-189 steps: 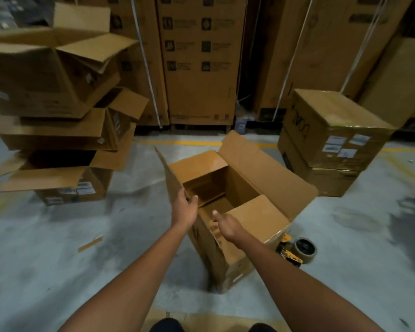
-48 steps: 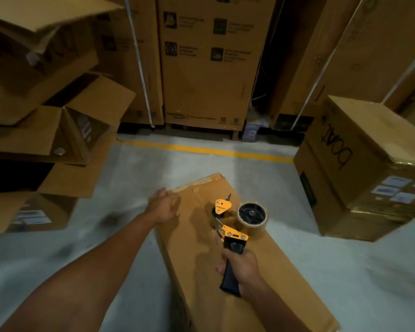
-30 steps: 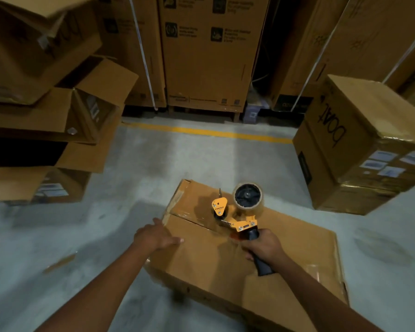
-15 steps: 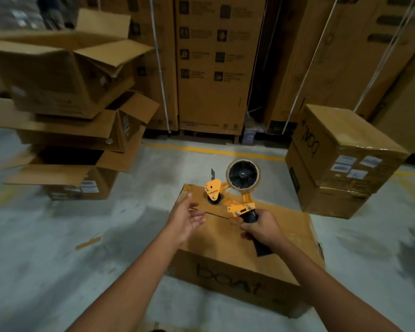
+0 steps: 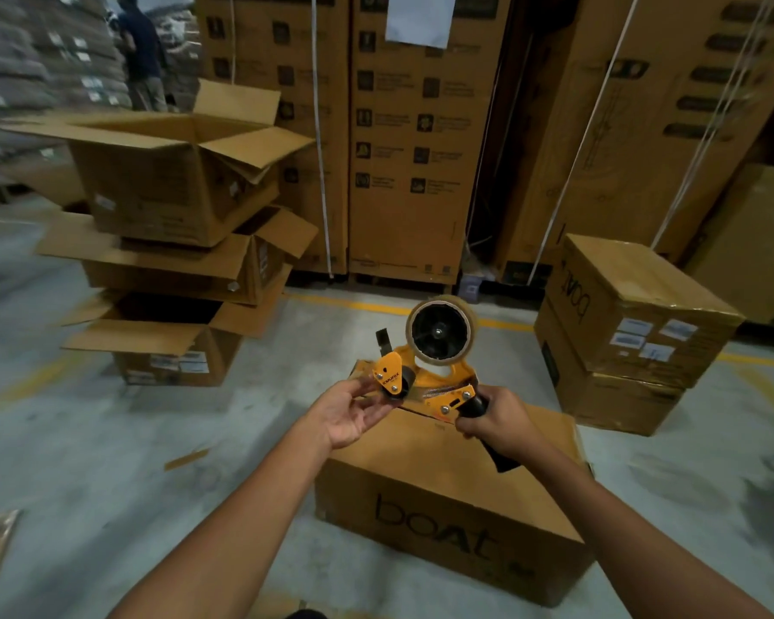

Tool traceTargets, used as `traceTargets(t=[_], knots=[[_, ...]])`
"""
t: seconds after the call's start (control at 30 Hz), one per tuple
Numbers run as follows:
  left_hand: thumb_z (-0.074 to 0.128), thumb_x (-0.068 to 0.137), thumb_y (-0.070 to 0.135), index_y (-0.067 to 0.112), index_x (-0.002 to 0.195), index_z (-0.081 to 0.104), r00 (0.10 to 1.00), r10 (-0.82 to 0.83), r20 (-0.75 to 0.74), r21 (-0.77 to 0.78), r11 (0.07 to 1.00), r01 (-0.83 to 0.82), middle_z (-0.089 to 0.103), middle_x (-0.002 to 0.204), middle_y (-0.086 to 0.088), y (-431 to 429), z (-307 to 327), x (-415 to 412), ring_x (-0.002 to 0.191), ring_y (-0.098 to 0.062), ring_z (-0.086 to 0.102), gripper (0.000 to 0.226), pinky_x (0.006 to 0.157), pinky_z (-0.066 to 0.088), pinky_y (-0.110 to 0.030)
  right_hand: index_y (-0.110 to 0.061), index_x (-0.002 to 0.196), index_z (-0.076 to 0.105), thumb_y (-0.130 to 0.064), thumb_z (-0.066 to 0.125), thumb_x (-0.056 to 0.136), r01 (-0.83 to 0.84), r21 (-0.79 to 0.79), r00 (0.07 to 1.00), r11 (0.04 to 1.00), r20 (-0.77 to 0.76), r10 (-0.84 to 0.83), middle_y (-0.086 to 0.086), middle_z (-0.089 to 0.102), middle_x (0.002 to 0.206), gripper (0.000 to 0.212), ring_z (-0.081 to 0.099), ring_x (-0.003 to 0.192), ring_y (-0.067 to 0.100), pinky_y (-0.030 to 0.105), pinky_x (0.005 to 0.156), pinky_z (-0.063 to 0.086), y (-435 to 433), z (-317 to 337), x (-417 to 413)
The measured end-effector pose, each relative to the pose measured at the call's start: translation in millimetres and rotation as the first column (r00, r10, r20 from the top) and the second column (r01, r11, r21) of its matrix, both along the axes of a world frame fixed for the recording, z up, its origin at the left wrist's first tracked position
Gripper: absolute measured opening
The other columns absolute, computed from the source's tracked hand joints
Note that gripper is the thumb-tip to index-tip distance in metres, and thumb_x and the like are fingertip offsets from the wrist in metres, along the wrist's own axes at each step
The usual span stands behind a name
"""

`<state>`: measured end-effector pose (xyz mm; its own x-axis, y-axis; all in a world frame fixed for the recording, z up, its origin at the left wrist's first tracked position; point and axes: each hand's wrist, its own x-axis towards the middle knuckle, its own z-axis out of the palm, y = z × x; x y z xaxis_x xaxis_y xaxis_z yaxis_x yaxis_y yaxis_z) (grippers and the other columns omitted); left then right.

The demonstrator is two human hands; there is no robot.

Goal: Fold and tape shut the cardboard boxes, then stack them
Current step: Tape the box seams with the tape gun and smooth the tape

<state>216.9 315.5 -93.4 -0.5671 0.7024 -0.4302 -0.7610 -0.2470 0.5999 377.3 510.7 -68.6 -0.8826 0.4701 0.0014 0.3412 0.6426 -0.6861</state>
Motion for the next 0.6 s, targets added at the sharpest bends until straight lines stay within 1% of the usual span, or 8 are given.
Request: traceTargets(t=[0.07,0.13,0.2,0.27,0.33,0.43,0.5,0.6], knots=[[0.049,0.102,0.008,-0.007,0.132,0.049,1.0,-0.025,-0.01,-0.01,1.0,0.025,0.063,0.117,-0.032,-2.6,0.1,-5.1,0.083,-0.037,0.074,0.034,0.061,0.063,-0.037,-0.018,0.084,0.064,-0.015,0.08,0.076,-0.024,0.047,1.0,0.999,-0.005,0.024,0.001,0.07,0.075,0.018,0.068,0.069,0.015,0.034,0.066,0.056,1.6,0.7,-2.8],[0.045,0.101,0.001,-0.011,0.132,0.047,0.999,-0.047,-0.009,-0.031,0.998,0.047,0.064,0.113,-0.033,-4.5,1.6,-9.4,0.082,-0.038,0.074,0.033,0.055,0.061,-0.034,-0.02,0.082,0.064,-0.017,0.08,0.074,-0.046,0.083,0.999,0.996,-0.004,0.047,0.0,0.07,0.074,0.018,0.068,0.069,0.016,0.041,0.069,0.057,4.0,0.7,-7.3],[0.043,0.101,-0.002,-0.011,0.133,0.047,0.998,-0.053,-0.028,-0.064,0.997,0.051,0.065,0.109,-0.031,-4.2,2.0,-13.0,0.083,-0.038,0.074,0.034,0.054,0.06,-0.033,-0.019,0.082,0.065,-0.017,0.08,0.073,-0.06,0.102,0.998,0.993,0.007,0.06,0.002,0.07,0.074,0.018,0.068,0.07,0.019,0.045,0.07,0.058,5.8,-0.2,-12.0],[0.042,0.101,-0.001,-0.008,0.133,0.049,0.998,-0.056,-0.036,-0.085,0.995,0.053,0.064,0.114,-0.031,-4.2,5.0,-15.3,0.088,-0.037,0.072,0.033,0.055,0.061,-0.035,-0.016,0.079,0.065,-0.015,0.08,0.072,-0.065,0.102,0.998,0.993,0.0,0.066,0.005,0.07,0.073,0.017,0.068,0.069,0.022,0.05,0.068,0.058,6.7,-1.1,-17.2],[0.038,0.098,-0.001,-0.005,0.124,0.05,0.999,-0.05,0.009,-0.063,0.997,0.051,0.061,0.12,-0.031,-6.5,5.3,-18.1,0.094,-0.04,0.069,0.029,0.057,0.062,-0.041,-0.015,0.078,0.065,-0.015,0.08,0.071,-0.069,0.098,0.998,0.993,-0.006,0.07,0.006,0.07,0.072,0.017,0.068,0.068,0.023,0.051,0.068,0.057,7.7,-2.1,-22.1],[0.035,0.095,0.006,-0.003,0.11,0.052,0.997,-0.069,0.042,-0.024,0.997,0.07,0.061,0.122,-0.032,-10.7,4.3,-23.6,0.09,-0.045,0.07,0.024,0.059,0.063,-0.044,-0.014,0.079,0.066,-0.014,0.08,0.071,-0.074,0.094,0.997,0.993,-0.001,0.074,0.005,0.07,0.072,0.017,0.069,0.068,0.022,0.051,0.069,0.058,8.8,-2.3,-29.0],[0.043,0.1,0.012,-0.006,0.119,0.052,0.994,-0.109,0.018,-0.061,0.992,0.11,0.064,0.115,-0.033,-11.9,0.5,-26.1,0.086,-0.044,0.072,0.028,0.068,0.063,-0.042,-0.015,0.079,0.066,-0.014,0.081,0.071,-0.074,0.086,0.997,0.994,-0.003,0.074,0.004,0.07,0.071,0.017,0.069,0.067,0.021,0.051,0.068,0.058,9.2,-3.4,-33.2],[0.042,0.1,-0.002,-0.006,0.131,0.051,0.991,-0.135,0.009,-0.129,0.982,0.135,0.068,0.107,-0.033,-13.0,-6.8,-28.2,0.085,-0.039,0.074,0.032,0.067,0.062,-0.034,-0.013,0.08,0.066,-0.013,0.08,0.072,-0.081,0.083,0.997,0.993,-0.002,0.081,0.004,0.07,0.071,0.016,0.068,0.067,0.021,0.049,0.068,0.058,8.5,-7.2,-39.0]])
